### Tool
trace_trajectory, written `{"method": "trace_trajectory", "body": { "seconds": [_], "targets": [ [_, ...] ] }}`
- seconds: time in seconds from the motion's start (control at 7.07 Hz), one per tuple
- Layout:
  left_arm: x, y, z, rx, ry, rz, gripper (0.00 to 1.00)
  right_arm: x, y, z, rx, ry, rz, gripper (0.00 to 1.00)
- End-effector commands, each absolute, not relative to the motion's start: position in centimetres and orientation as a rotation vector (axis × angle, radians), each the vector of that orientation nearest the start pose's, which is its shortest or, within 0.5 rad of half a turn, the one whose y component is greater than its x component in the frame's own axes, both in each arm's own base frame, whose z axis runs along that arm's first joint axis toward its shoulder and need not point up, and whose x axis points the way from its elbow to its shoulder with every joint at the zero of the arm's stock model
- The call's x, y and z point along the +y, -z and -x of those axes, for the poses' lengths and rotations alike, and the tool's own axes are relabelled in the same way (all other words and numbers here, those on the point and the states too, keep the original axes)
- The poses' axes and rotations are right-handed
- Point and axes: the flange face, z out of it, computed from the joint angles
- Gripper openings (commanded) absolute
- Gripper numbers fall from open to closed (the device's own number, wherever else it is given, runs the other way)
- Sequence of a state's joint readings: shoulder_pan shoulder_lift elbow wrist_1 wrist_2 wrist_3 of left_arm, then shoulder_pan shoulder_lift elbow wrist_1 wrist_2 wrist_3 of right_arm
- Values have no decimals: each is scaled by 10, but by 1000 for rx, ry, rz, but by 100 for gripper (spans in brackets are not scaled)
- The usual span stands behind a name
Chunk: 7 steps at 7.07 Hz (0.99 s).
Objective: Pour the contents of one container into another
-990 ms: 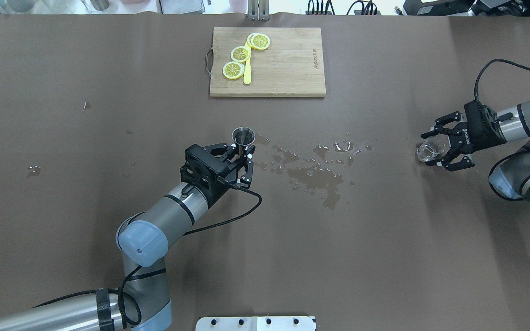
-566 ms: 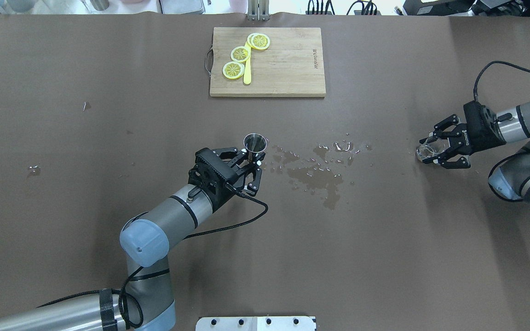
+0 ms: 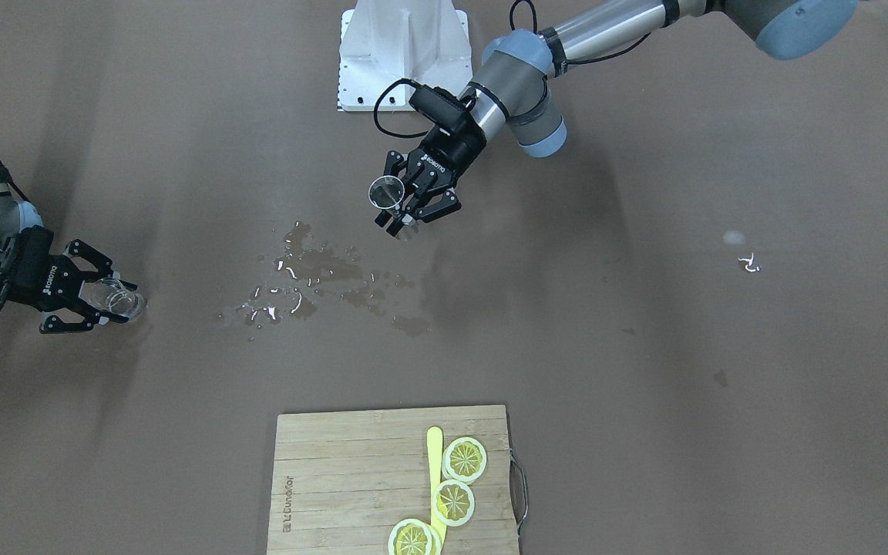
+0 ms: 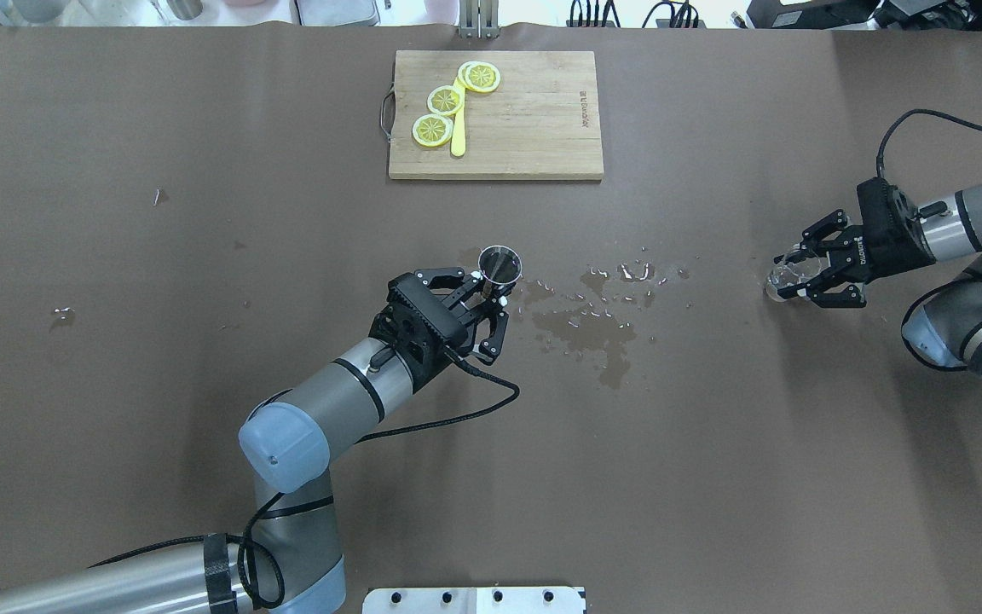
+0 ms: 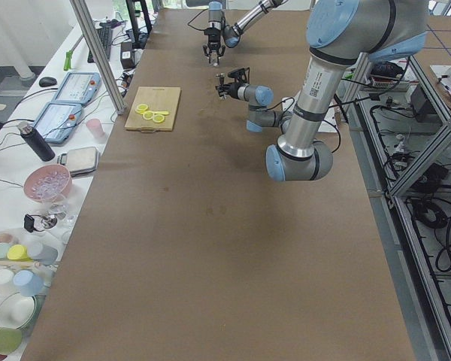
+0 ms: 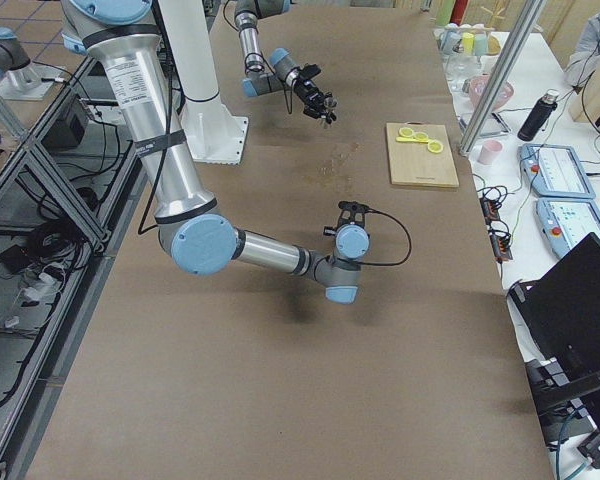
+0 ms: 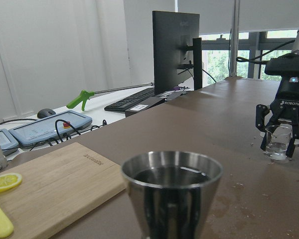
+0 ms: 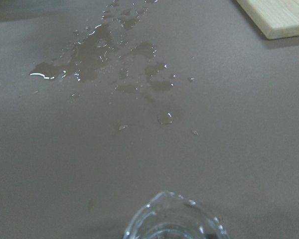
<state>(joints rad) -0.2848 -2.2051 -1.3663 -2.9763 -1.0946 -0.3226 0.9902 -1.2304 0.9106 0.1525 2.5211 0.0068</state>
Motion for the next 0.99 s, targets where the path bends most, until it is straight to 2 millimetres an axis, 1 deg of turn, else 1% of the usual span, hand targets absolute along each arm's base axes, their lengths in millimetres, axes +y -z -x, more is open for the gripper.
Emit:
{"method": "trace_trajectory", "body": {
  "seconds": [0.0, 0.14, 0.28, 0.42, 0.57, 0.85],
  "targets": [
    [-358, -218, -597, 1076, -302, -1500, 0, -525, -577, 280, -1200, 1069, -1031, 0],
    [-361, -215, -596, 1046, -311, -1525, 0, -530, -568, 282, -1200, 1069, -1037, 0],
    [-363, -216, -596, 1035, -311, -1527, 0, -534, -561, 284, -1196, 1066, -1039, 0],
    [-368, -221, -597, 1014, -320, -1528, 0, -538, -547, 285, -1187, 1064, -1036, 0],
    [-370, -216, -596, 993, -337, -1553, 0, -544, -531, 279, -1167, 1046, -1050, 0],
    [-371, -191, -602, 1014, -344, -1575, 0, -553, -495, 271, -1086, 1044, -1072, 0]
  ]
}}
